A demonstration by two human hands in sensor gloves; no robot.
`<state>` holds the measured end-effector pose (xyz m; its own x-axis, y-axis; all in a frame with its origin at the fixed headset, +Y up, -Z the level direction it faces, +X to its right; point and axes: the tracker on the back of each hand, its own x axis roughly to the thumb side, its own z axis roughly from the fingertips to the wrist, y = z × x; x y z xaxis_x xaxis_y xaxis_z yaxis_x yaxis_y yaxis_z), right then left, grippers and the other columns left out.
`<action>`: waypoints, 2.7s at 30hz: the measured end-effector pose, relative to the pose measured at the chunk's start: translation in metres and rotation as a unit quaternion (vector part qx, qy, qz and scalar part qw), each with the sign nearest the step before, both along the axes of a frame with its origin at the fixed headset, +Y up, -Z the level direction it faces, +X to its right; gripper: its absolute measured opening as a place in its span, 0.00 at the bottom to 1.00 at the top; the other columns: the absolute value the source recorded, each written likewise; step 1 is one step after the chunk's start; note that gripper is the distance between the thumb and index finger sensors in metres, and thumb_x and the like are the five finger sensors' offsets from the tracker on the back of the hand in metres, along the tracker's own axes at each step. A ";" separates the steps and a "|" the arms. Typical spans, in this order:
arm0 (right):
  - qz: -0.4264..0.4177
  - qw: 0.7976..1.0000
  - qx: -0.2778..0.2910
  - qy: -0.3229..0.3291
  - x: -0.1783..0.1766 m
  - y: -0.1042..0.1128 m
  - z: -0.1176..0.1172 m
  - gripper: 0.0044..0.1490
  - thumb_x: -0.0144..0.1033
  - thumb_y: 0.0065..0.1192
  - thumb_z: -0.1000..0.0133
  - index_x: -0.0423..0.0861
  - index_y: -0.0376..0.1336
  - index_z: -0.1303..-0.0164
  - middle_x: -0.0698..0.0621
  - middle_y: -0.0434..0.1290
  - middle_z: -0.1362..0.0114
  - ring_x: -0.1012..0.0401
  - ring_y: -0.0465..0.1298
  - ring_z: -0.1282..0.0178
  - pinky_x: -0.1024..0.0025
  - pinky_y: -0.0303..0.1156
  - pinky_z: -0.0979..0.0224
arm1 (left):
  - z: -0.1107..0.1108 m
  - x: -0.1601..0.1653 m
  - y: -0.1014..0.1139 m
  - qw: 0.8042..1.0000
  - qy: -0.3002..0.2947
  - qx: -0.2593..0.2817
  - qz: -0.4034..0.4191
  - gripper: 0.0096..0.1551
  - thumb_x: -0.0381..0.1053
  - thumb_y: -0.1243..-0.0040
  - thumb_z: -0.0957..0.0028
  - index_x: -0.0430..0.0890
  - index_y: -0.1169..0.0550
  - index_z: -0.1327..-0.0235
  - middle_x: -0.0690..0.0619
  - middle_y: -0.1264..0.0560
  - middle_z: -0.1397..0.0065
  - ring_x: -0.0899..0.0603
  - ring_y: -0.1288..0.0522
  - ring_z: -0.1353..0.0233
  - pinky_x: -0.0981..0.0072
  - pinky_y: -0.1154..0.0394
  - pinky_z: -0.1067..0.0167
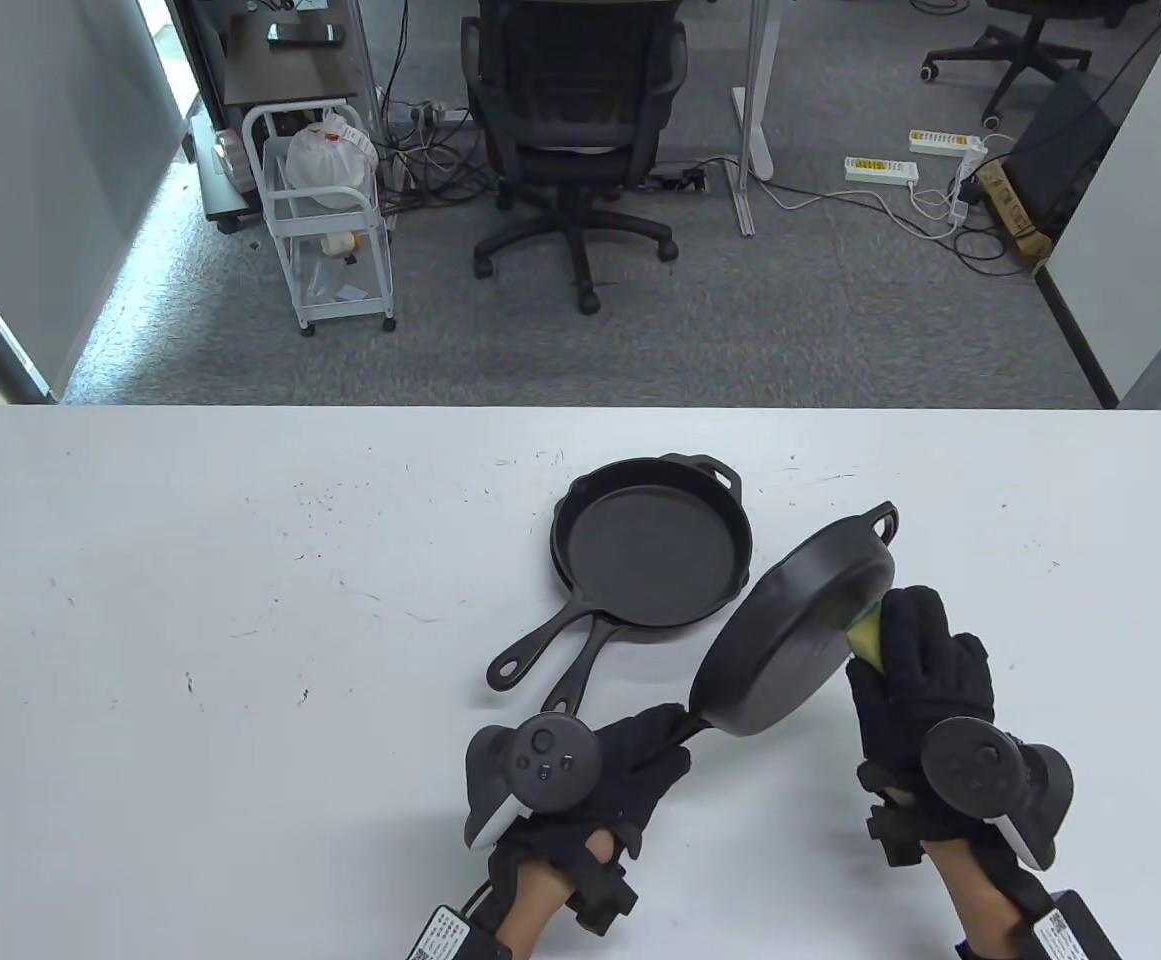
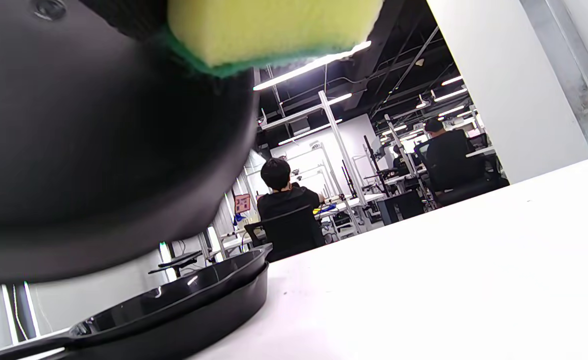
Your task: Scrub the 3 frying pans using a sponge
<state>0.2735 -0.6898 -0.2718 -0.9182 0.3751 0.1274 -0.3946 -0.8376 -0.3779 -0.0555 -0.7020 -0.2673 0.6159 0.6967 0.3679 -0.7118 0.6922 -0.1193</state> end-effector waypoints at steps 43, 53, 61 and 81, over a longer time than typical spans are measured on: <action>0.034 0.998 -0.053 0.018 -0.009 -0.017 -0.010 0.44 0.57 0.58 0.49 0.67 0.46 0.22 0.55 0.55 0.14 0.53 0.70 0.25 0.45 0.53 0.19 | -0.150 -0.051 -0.021 0.947 0.152 -0.072 -0.275 0.34 0.51 0.36 0.48 0.54 0.23 0.24 0.48 0.20 0.30 0.41 0.18 0.38 0.35 0.30 0.30; 0.040 0.998 -0.050 0.029 -0.012 -0.016 -0.008 0.44 0.57 0.58 0.49 0.67 0.46 0.22 0.55 0.55 0.14 0.53 0.70 0.25 0.45 0.53 0.19 | -0.135 -0.054 -0.014 0.947 0.166 -0.025 -0.275 0.40 0.57 0.42 0.48 0.52 0.31 0.18 0.44 0.35 0.16 0.34 0.31 0.22 0.31 0.38 0.26; 0.068 0.993 -0.079 0.047 -0.024 -0.025 -0.010 0.45 0.58 0.58 0.49 0.67 0.46 0.22 0.55 0.55 0.14 0.53 0.69 0.24 0.44 0.53 0.19 | -0.082 -0.042 0.026 0.944 0.101 0.031 -0.314 0.62 0.80 0.54 0.55 0.55 0.56 0.11 0.43 0.60 0.10 0.29 0.56 0.13 0.26 0.53 0.23; 0.186 0.937 -0.277 0.100 -0.063 -0.073 -0.018 0.44 0.55 0.59 0.48 0.66 0.45 0.22 0.56 0.52 0.14 0.55 0.62 0.17 0.52 0.54 0.18 | 0.000 -0.030 -0.021 0.956 0.033 0.097 -0.274 0.64 0.85 0.56 0.56 0.56 0.58 0.11 0.42 0.63 0.09 0.27 0.61 0.13 0.23 0.58 0.25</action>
